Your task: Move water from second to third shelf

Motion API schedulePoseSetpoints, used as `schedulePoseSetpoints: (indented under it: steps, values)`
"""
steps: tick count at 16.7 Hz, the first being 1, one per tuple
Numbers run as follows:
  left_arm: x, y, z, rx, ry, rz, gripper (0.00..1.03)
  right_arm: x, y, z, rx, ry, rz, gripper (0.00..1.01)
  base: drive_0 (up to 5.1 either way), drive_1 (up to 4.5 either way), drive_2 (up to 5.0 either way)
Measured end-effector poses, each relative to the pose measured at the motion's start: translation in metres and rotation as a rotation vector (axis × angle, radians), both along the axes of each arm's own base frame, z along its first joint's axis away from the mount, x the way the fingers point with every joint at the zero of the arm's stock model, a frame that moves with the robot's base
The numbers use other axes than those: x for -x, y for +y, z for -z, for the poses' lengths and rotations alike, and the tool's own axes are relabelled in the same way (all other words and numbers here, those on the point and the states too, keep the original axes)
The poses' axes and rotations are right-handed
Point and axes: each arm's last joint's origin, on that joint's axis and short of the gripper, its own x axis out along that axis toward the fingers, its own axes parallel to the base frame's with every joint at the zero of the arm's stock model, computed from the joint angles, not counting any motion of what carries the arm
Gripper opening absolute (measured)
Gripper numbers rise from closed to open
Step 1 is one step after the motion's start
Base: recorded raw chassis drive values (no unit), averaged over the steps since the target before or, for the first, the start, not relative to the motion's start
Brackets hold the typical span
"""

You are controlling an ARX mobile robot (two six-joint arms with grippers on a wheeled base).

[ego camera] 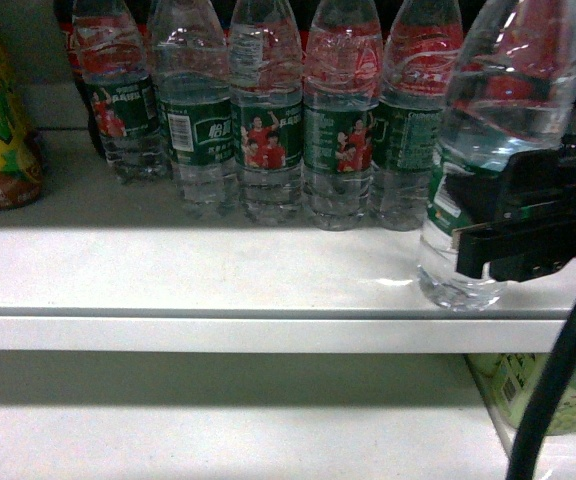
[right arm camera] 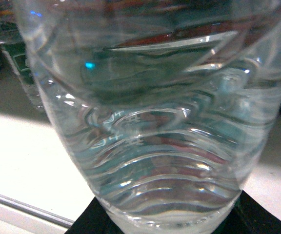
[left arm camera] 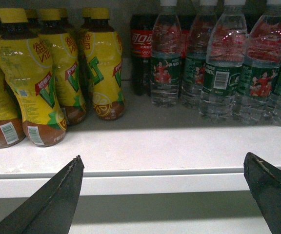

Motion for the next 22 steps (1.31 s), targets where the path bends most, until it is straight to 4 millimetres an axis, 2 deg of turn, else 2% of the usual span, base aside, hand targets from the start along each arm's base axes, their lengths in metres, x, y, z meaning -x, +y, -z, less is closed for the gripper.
schedulePoseSetpoints:
  steps: [1,3,8,13,17,22]
  values:
    - [0.0,0.0,0.0,0.0,0.0,0.0,0.98,0.005,-0.007,-0.003,-0.002,-0.011,0.027,0.4,0.0,0.0,0.0]
    - [0.0,0.0,0.0,0.0,0.0,0.0,0.98,0.031,-0.034,-0.013,-0.004,-0.048,0.141,0.4,0.0,0.0,0.0]
    - [0.0,0.0,0.0,0.0,0.0,0.0,0.98,0.053,-0.057,-0.021,-0.001,-0.058,0.239,0.4,0.0,0.0,0.0]
    - [0.0,0.0,0.0,0.0,0.0,0.0,0.98,0.069,-0.073,-0.014,0.02,-0.008,0.28,0.4,0.0,0.0,0.0]
    - [0.0,0.0,0.0,0.0,0.0,0.0,0.98,0.082,-0.087,-0.021,0.018,-0.028,0.315,0.4,0.0,0.0,0.0]
    - [0.0,0.0,0.0,0.0,0.0,0.0,0.98,0.086,-0.09,-0.025,0.014,-0.047,0.326,0.4,0.0,0.0,0.0]
